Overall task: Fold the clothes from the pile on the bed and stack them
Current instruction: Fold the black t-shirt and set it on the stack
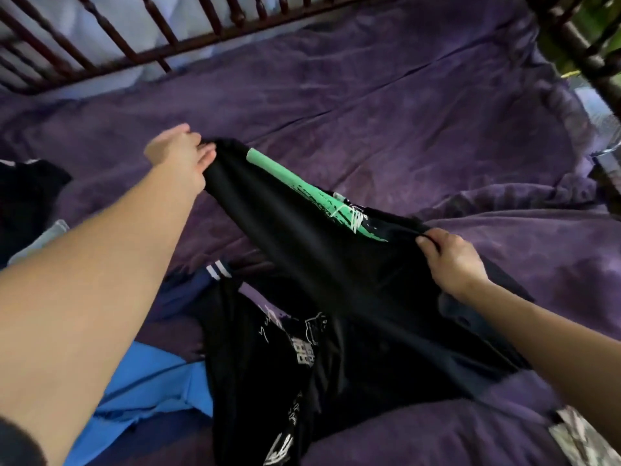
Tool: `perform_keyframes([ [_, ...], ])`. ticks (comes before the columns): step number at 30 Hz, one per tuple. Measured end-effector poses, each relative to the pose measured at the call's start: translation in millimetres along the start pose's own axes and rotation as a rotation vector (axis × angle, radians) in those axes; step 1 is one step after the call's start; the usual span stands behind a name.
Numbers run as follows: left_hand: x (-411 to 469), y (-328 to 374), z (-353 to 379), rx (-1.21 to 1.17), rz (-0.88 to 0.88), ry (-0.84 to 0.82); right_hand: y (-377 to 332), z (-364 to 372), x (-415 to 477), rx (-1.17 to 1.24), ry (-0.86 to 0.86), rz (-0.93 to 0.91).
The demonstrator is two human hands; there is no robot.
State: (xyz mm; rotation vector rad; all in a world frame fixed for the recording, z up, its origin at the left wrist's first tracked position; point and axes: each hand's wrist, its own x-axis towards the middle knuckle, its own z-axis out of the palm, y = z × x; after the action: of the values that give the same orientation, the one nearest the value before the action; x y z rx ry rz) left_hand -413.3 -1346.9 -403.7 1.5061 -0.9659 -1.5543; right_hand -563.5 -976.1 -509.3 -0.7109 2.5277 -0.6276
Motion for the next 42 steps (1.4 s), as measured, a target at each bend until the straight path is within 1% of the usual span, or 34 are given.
perform_keyframes([
  [2, 26, -6, 23, 0.022, 0.002, -0.026, -2, 12, 28, -0.024, 0.009, 0.003],
  [4, 52, -22, 39, 0.075, -0.047, -0.079, -1, 21, 53, -0.048, 0.017, 0.027],
  [6, 76, -49, 44, 0.192, -0.122, -0.132, 5, 30, 71, -0.066, 0.009, 0.054],
  [8, 92, -90, 38, 0.302, -0.173, -0.141, 13, 38, 81, -0.052, 0.007, 0.091],
  [9, 92, -113, 31, 0.379, -0.129, -0.099, 17, 41, 83, -0.032, 0.013, 0.106],
  [10, 86, -134, 22, 0.48, -0.035, -0.04, 20, 43, 82, -0.007, 0.019, 0.121],
  [11, 76, -153, 10, 0.601, 0.106, 0.007, 22, 43, 79, 0.017, 0.024, 0.132],
  [12, 57, -168, -4, 0.695, 0.239, 0.015, 23, 42, 74, 0.036, 0.025, 0.136],
  [14, 6, -194, -37, 0.801, 0.463, -0.079, 25, 36, 61, 0.035, 0.018, 0.126],
  [15, -23, -204, -56, 0.825, 0.532, -0.16, 26, 32, 53, 0.025, 0.015, 0.128],
  [16, -57, -213, -77, 0.832, 0.541, -0.243, 28, 28, 46, 0.018, 0.009, 0.137],
  [17, -83, -224, -98, 0.851, 0.487, -0.336, 29, 25, 38, 0.011, 0.003, 0.15],
  [19, -137, -246, -140, 0.949, 0.297, -0.488, 32, 18, 26, -0.021, -0.011, 0.173],
  [20, -157, -259, -162, 1.052, 0.201, -0.548, 34, 16, 21, -0.042, -0.022, 0.174],
  [21, -174, -268, -181, 1.204, 0.143, -0.61, 35, 14, 17, -0.066, -0.033, 0.166],
  [23, -199, -286, -220, 1.538, 0.145, -0.733, 37, 10, 12, -0.113, -0.057, 0.151],
  [24, -207, -293, -235, 1.657, 0.199, -0.781, 39, 9, 10, -0.137, -0.075, 0.141],
  [25, -213, -295, -245, 1.728, 0.249, -0.796, 42, 9, 8, -0.162, -0.088, 0.128],
  [26, -216, -294, -252, 1.776, 0.289, -0.751, 45, 8, 6, -0.192, -0.087, 0.118],
  [27, -215, -288, -255, 1.779, 0.233, -0.717, 48, 7, 5, -0.222, -0.061, 0.114],
  [29, -201, -265, -257, 1.743, 0.084, -0.562, 54, 2, 3, -0.249, 0.02, 0.113],
  [30, -190, -250, -259, 1.71, 0.06, -0.517, 55, -1, 3, -0.252, 0.061, 0.115],
  [32, -156, -213, -262, 1.637, 0.115, -0.442, 57, -11, 8, -0.264, 0.124, 0.129],
  [35, -99, -150, -248, 1.503, 0.187, -0.431, 63, -22, 26, -0.257, 0.197, 0.148],
  [37, -58, -128, -231, 1.398, 0.221, -0.374, 70, -25, 37, -0.238, 0.206, 0.173],
  [39, -28, -130, -218, 1.266, 0.192, -0.269, 77, -26, 41, -0.175, 0.187, 0.204],
  [42, -29, -162, -217, 1.205, 0.141, -0.009, 88, -27, 27, -0.019, 0.162, 0.292],
])
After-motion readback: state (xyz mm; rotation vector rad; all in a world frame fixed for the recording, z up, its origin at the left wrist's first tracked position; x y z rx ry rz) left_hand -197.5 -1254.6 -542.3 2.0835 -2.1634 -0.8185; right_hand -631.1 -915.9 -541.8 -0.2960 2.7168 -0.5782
